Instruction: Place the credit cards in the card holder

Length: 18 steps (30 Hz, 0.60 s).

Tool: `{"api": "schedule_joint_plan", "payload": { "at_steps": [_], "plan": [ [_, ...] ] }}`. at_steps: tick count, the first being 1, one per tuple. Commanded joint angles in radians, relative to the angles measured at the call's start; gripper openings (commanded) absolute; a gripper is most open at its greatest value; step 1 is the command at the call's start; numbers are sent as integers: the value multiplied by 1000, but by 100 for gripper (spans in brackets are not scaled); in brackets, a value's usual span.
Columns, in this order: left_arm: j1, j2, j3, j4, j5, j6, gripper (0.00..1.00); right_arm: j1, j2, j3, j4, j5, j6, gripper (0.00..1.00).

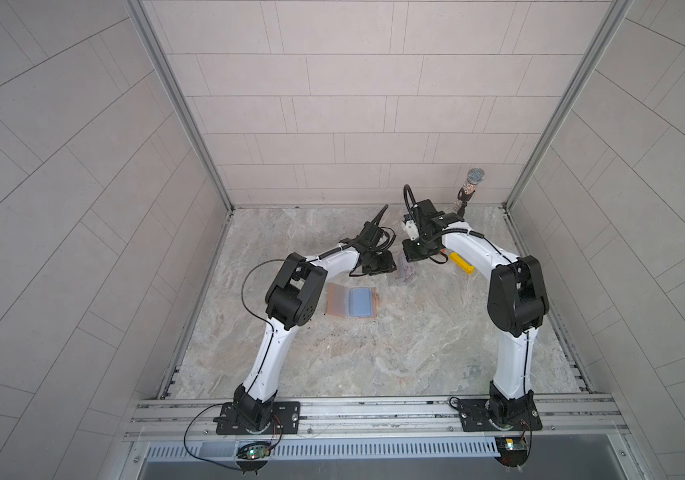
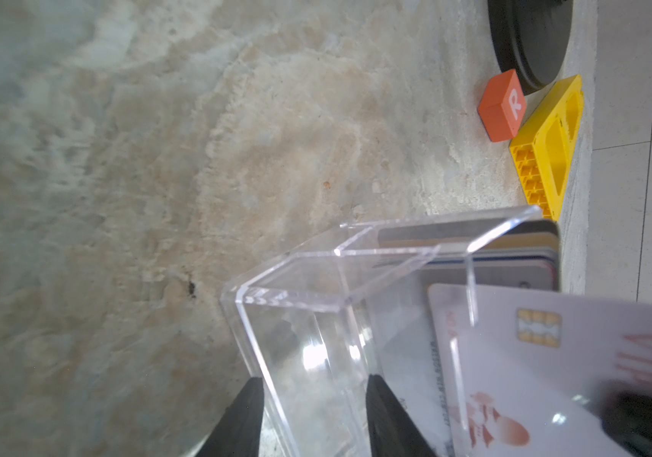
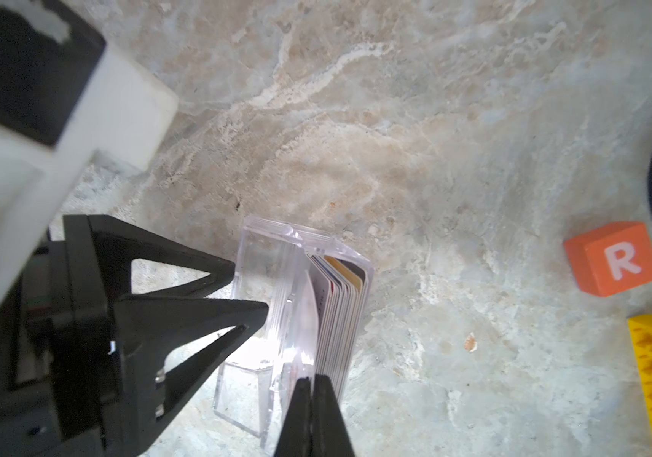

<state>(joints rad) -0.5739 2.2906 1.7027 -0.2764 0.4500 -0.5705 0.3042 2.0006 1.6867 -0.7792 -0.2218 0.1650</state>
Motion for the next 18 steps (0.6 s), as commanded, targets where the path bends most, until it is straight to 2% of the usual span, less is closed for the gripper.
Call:
{"api": "schedule_joint_plan", "payload": {
  "at_steps": [1, 5, 12, 18],
  "plan": [
    [9, -9, -26, -53, -6, 4, 46, -10, -49, 8, -48, 33, -10, 0],
    [8, -30, -16, -52, 31, 6, 48, -13, -85, -9, -39, 13, -1, 0],
    [8, -116, 11, -48, 123, 26, 65, -44, -215, -79, 21, -63, 43, 0],
    [8, -215, 5, -61, 150, 52, 71, -72, -310, -147, 68, -147, 81, 0]
  ]
}}
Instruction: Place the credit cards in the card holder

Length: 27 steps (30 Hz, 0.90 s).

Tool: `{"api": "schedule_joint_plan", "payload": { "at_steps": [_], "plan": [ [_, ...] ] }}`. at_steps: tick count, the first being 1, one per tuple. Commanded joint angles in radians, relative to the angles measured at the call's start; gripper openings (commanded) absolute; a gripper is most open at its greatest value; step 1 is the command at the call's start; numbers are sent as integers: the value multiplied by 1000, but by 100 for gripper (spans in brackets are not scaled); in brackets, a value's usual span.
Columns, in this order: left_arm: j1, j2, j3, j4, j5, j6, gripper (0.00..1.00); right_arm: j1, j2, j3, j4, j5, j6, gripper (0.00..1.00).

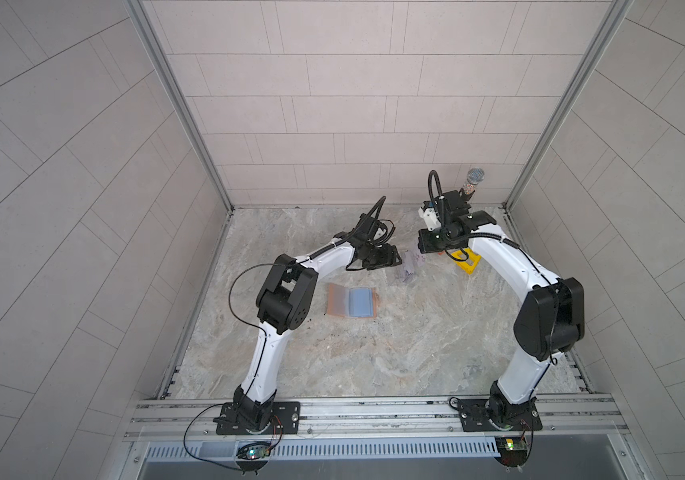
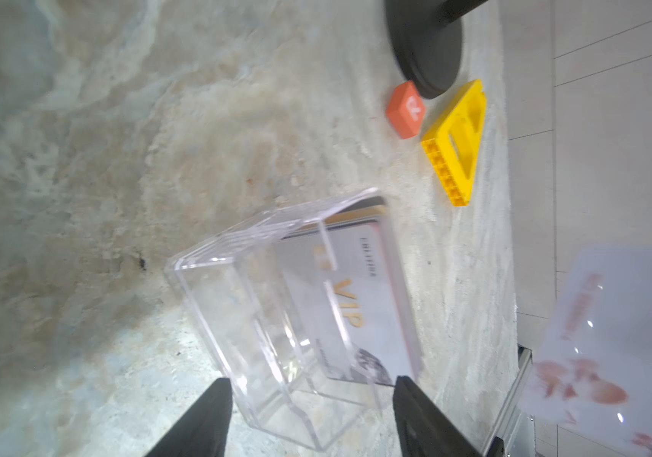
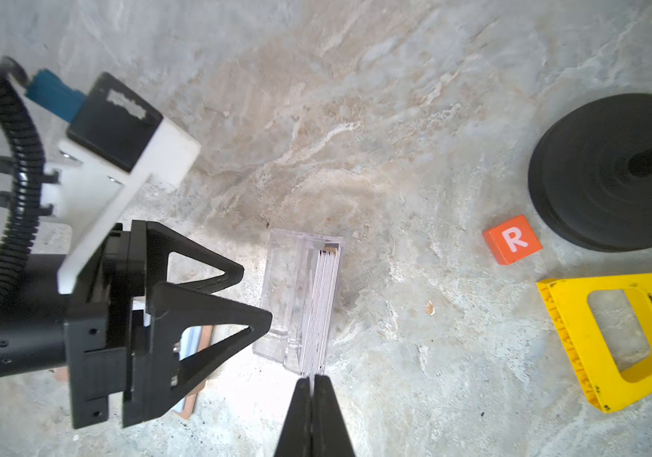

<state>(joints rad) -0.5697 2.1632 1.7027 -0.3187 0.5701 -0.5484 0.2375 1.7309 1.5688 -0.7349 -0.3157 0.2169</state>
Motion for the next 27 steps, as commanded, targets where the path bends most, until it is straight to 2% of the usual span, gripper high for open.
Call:
{"api": "schedule_joint_plan", "payload": {
  "at_steps": [1, 5, 10, 14, 17, 21, 27],
  "plan": [
    [5, -105, 0, -28, 25, 41, 71, -6, -50, -38, 29, -64, 30, 0],
    [20, -188, -66, -60, -35, 83, 71, -6, -86, -78, 56, -120, 50, 0],
    [79, -333, -273, -11, -96, 84, 67, -4, -131, -165, 152, -214, 119, 0],
    [120, -435, -436, 38, -75, 91, 62, 14, -167, -254, 269, -273, 194, 0],
    [138, -477, -525, 49, -63, 106, 57, 55, -177, -301, 328, -282, 242, 0],
    [162, -531, -644, 95, -118, 90, 51, 132, -189, -382, 459, -276, 328, 0],
    [178, -530, -724, 128, -134, 88, 42, 233, -165, -443, 600, -231, 442, 0]
  ]
}}
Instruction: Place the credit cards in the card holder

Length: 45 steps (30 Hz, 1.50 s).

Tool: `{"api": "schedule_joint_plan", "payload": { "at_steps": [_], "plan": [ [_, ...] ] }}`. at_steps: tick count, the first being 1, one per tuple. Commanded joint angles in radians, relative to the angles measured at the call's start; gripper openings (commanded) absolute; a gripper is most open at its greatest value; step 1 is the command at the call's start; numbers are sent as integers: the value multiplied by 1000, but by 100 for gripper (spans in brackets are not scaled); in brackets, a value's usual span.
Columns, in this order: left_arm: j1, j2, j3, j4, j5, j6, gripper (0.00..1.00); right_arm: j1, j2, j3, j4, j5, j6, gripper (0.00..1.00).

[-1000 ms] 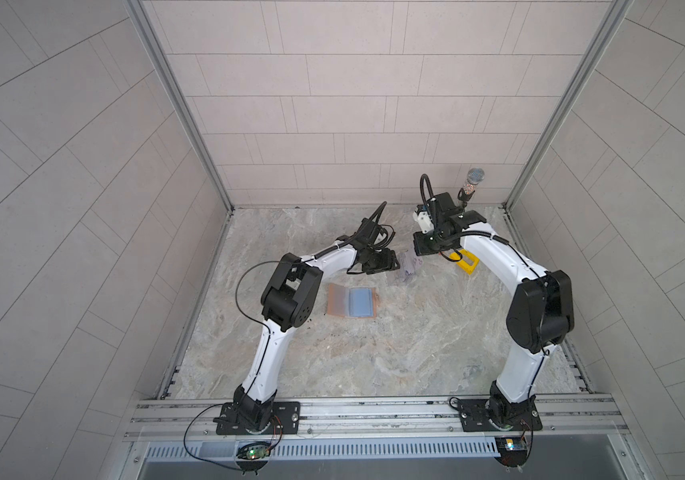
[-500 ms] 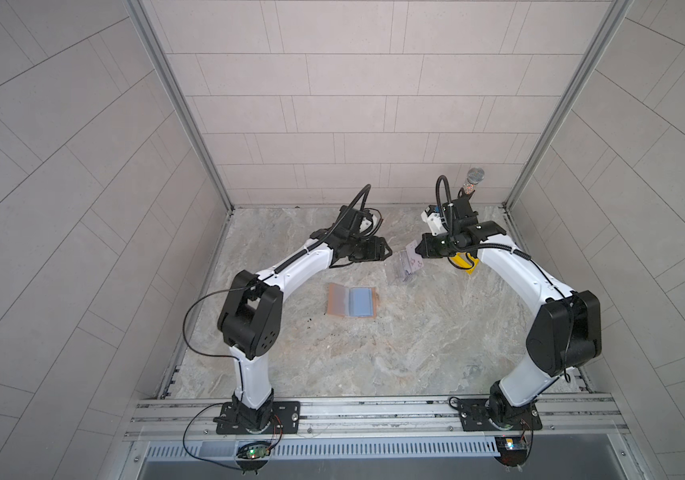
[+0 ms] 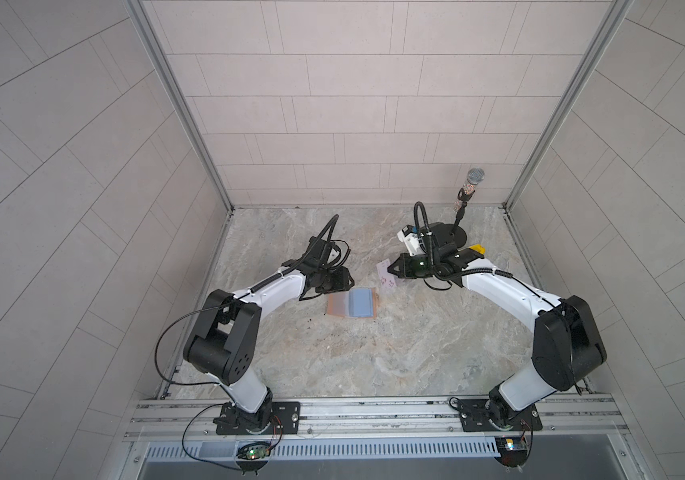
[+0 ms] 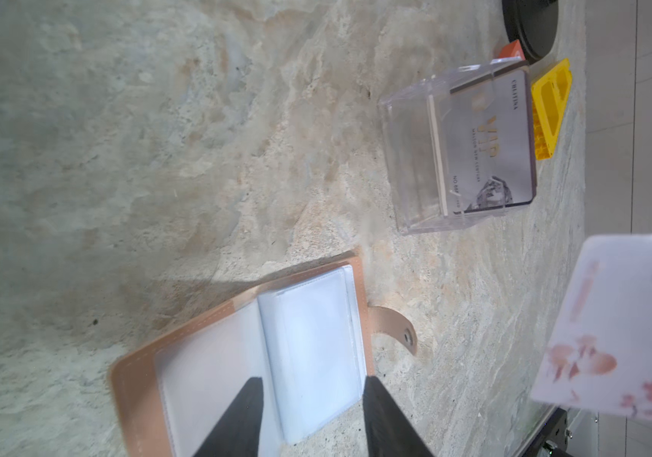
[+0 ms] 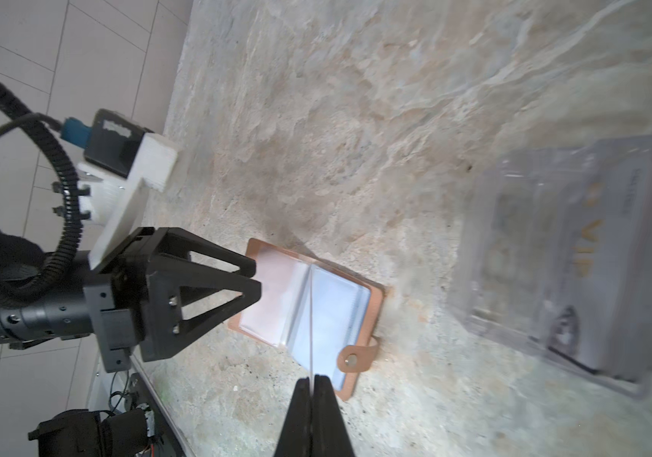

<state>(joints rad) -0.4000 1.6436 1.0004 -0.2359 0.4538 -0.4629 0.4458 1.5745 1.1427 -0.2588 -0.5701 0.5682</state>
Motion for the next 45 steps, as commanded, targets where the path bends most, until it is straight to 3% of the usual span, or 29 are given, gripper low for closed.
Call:
{"api": "schedule_joint_plan", "payload": {
  "at_steps": [1, 9, 21, 45],
  "plan": [
    [7, -5, -34, 48, -23, 4, 41, 43, -3, -26, 146, 32, 106, 0],
    [10, -8, -104, 57, -88, 10, 31, 121, 81, -79, 295, 64, 232, 0],
    [13, 21, -148, 70, -112, 16, 24, 158, 168, -149, 455, 62, 339, 0],
    [13, 18, -217, 81, -156, 23, 22, 185, 312, -183, 574, 59, 429, 0]
  ]
}}
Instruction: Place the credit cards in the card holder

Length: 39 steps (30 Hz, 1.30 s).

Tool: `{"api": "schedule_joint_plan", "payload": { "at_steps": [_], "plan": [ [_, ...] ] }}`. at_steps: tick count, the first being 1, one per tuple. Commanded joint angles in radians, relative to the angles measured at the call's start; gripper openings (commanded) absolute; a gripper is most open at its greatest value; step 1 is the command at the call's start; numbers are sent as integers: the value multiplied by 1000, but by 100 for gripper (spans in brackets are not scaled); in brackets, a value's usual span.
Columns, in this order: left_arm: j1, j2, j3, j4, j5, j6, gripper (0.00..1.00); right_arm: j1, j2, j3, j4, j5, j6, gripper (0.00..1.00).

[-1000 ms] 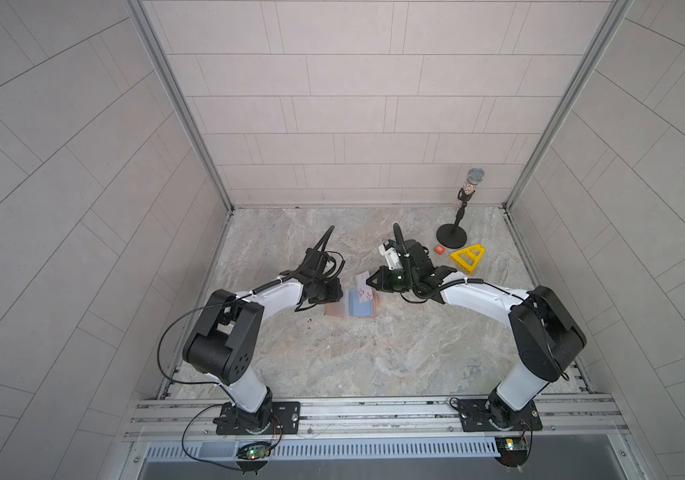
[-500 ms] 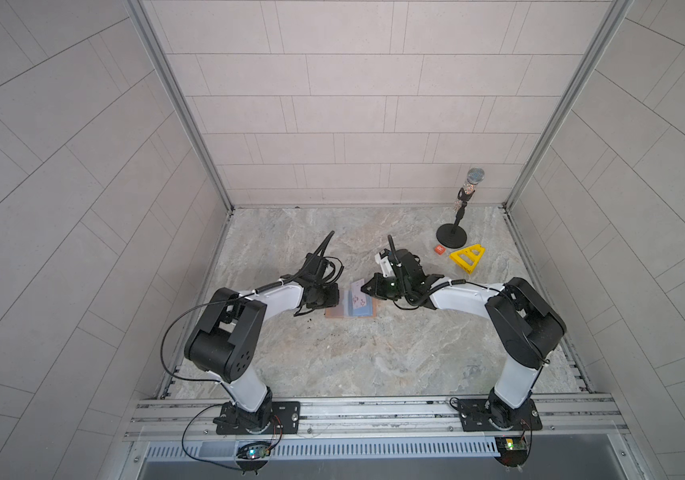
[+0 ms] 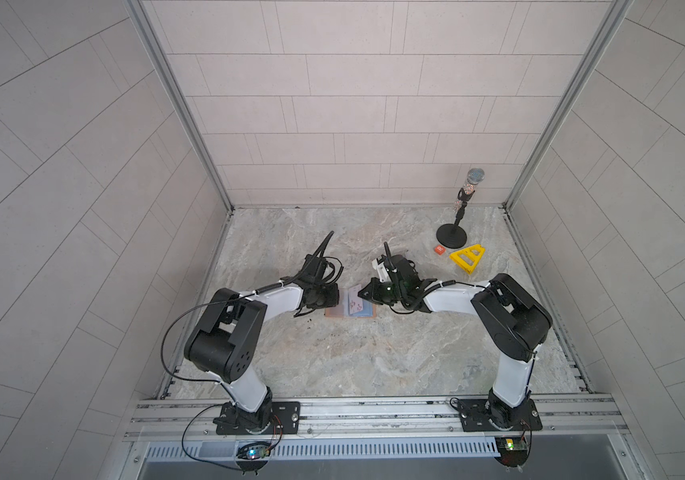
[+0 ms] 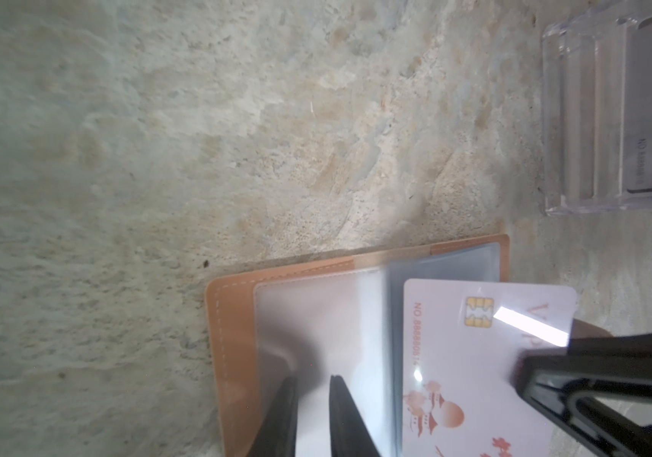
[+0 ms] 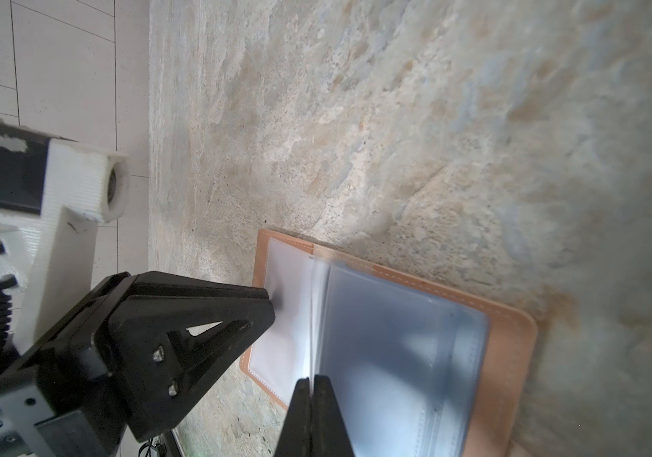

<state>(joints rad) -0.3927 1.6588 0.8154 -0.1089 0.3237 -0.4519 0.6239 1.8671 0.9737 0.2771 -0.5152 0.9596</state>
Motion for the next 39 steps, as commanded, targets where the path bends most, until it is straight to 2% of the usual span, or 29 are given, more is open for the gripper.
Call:
{"api": "schedule_joint_plan", "payload": {
  "at_steps": [1, 17, 39],
  "plan": [
    [5, 2, -36, -46, -26, 12, 22, 7, 22, -16, 40, 6, 41, 0],
    [6, -23, -67, -40, -20, 16, 22, 13, 84, -34, 109, 3, 98, 0],
    [5, -21, -67, -52, -42, 18, 22, 14, 124, 32, -45, -33, -28, 0]
  ]
}}
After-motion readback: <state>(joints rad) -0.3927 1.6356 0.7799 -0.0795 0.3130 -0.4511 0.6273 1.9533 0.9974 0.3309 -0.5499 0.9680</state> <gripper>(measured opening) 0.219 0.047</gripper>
